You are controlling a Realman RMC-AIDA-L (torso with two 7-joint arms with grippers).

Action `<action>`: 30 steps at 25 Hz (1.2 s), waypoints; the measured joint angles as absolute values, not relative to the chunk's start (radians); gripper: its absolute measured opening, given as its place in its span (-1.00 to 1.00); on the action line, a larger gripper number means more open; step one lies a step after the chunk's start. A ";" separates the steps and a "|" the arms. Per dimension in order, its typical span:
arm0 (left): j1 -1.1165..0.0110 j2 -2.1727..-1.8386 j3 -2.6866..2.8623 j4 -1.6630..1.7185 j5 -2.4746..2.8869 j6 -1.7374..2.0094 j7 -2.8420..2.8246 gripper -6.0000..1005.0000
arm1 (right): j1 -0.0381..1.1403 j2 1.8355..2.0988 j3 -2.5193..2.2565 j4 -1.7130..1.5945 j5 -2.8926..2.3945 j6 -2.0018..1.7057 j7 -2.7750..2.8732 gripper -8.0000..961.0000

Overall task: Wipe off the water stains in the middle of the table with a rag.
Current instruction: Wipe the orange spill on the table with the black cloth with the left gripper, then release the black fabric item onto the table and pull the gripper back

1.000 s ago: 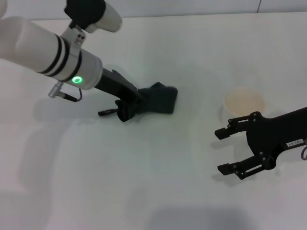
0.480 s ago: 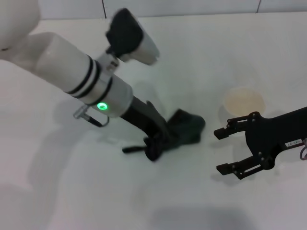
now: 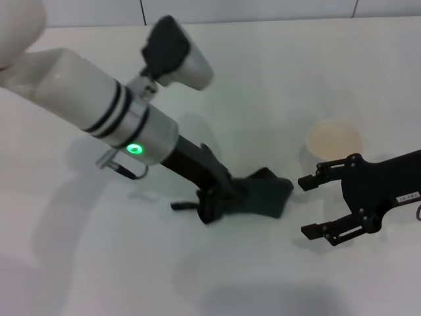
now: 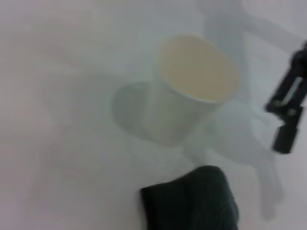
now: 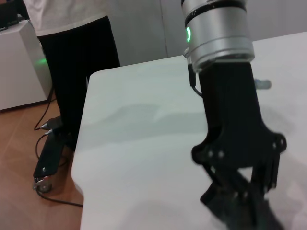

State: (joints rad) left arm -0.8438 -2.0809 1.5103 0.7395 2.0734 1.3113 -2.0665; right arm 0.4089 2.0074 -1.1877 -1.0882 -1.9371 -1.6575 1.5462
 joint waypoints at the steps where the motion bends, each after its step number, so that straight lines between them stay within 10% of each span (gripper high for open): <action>1: -0.832 -2.080 1.474 0.749 2.101 1.312 -2.072 -0.79 | 0.409 2.007 -1.182 -1.089 -1.938 -1.659 1.546 0.69; 30: -0.386 -2.077 1.149 1.140 2.215 1.373 -1.979 -0.66 | 0.414 2.008 -1.169 -1.084 -1.939 -1.612 1.557 0.69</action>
State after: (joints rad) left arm -0.3861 -2.0766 1.1489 1.1397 2.2150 1.3727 -1.9785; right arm 0.4140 2.0078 -1.1689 -1.0836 -1.9393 -1.6120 1.5567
